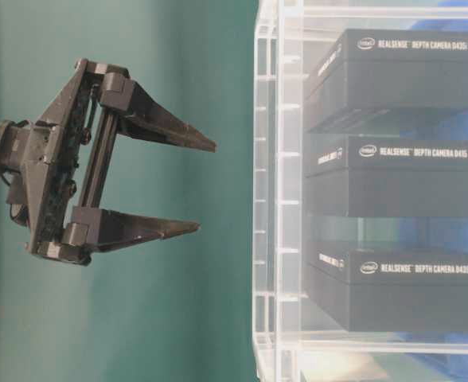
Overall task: Take out the box from the case.
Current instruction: 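Move the open right gripper over the middle black box in the bin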
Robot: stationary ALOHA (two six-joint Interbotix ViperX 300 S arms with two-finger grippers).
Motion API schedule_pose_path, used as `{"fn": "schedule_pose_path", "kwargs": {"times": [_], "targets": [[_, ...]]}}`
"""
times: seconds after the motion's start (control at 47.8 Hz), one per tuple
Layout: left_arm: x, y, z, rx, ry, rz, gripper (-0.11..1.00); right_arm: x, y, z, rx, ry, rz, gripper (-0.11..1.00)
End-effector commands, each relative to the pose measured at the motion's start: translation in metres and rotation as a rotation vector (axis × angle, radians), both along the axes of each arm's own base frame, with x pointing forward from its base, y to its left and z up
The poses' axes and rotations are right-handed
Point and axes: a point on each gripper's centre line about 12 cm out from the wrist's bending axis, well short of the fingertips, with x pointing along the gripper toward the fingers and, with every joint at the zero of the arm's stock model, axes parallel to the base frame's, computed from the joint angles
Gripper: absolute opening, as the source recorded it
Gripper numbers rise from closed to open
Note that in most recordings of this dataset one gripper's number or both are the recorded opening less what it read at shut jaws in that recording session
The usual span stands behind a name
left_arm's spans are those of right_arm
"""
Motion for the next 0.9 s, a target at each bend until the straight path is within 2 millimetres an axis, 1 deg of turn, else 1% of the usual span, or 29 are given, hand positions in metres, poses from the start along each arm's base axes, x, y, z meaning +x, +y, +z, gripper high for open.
{"fn": "schedule_pose_path", "kwargs": {"times": [0.0,0.628,0.879], "targets": [[0.001,0.001,0.004,0.006,-0.01,0.001,0.93,-0.001,0.002,0.017,-0.008,-0.048,0.006,0.95],[0.0,0.001,0.003,0.006,-0.01,0.001,0.93,0.001,0.001,0.013,-0.003,-0.041,-0.008,0.95],[-0.001,0.001,0.004,0.007,-0.014,0.002,0.93,0.004,0.001,0.007,0.0,-0.027,-0.007,0.95]]}}
